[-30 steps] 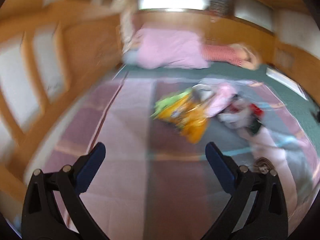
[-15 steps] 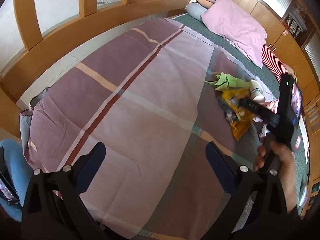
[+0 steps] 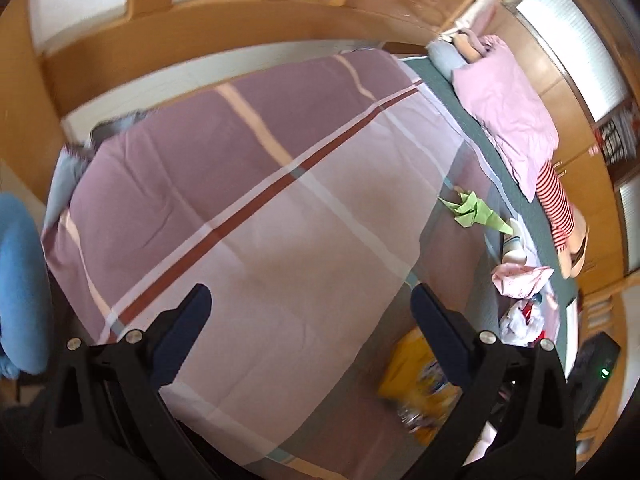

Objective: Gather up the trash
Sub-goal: 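Grasp the green cloth with the right tool while the left tool reaches the yellow chip bag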

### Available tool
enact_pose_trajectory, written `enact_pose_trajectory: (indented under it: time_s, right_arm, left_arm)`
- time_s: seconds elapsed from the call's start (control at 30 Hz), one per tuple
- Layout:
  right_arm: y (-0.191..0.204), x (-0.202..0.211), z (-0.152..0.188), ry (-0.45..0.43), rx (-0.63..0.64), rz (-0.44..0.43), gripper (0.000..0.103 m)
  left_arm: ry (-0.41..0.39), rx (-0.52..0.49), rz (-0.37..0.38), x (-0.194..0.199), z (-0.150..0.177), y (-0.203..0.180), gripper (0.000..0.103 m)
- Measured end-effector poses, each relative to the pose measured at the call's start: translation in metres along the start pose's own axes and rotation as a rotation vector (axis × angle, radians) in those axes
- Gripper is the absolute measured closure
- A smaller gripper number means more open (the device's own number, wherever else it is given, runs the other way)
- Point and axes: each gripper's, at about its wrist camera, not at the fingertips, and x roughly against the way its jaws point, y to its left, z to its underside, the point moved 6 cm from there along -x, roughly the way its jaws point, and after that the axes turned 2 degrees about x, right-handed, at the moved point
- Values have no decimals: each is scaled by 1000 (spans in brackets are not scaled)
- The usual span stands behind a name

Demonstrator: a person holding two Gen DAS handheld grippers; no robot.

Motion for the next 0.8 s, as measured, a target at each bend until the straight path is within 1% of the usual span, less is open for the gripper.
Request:
enact_pose_trajectory:
  time_s: [0.03, 0.07, 0.13, 0.2, 0.3, 0.37, 0.4, 0.5, 0.53, 0.57, 0.6, 0.63, 0.67, 0.7, 0.73, 0.8]
  right_arm:
    - [-2, 7, -8, -40, -6, 6, 28]
    - [-7, 15, -21, -99, -30, 19, 23]
    - [-18, 18, -42, -155, -87, 36, 21]
    - [-27, 7, -63, -172, -145, 29, 21]
    - [-39, -19, -95, -188, -294, -29, 21]
    - [-45, -44, -111, -160, -362, -22, 21]
    - [-48, -59, -121, -137, -378, 7, 21]
    - [-59, -100, -144, -71, -359, 149, 21]
    - [-63, -112, -149, -62, -352, 191, 21]
    - [-68, -117, -152, -67, -352, 215, 21]
    - [-71, -121, -154, -76, -353, 224, 24]
    - [-75, -125, -156, -88, -351, 229, 32]
    - [-75, -127, -156, -87, -326, 245, 56]
    - [-74, -128, -155, -78, -293, 268, 60]
    - [-72, -125, -153, -89, -267, 275, 64]
    - [-66, -116, -149, -97, -248, 262, 66]
  left_arm:
    - [10, 11, 0, -2, 1, 2, 4]
    - [25, 21, 1, -4, 3, 4, 4]
    - [52, 30, 7, -8, 6, 4, 4]
    - [61, 26, 20, -8, 9, 2, 4]
    - [76, 25, 44, -7, 12, -1, 4]
    - [79, 45, 55, -7, 13, 1, 4]
    - [80, 56, 55, -8, 12, 3, 4]
    - [81, 72, 32, -12, 6, 6, 4]
    - [82, 77, 33, -12, 5, 7, 4]
    - [81, 83, 39, -11, 4, 9, 4]
    - [75, 85, 41, -10, 3, 9, 4]
    - [63, 80, 34, -10, 2, 8, 4]
    - [57, 74, 27, -9, 1, 8, 4]
    - [55, 63, 22, -10, 1, 6, 4]
    - [59, 56, 21, -11, 1, 5, 4]
    - [72, 39, 23, -14, 1, 1, 4]
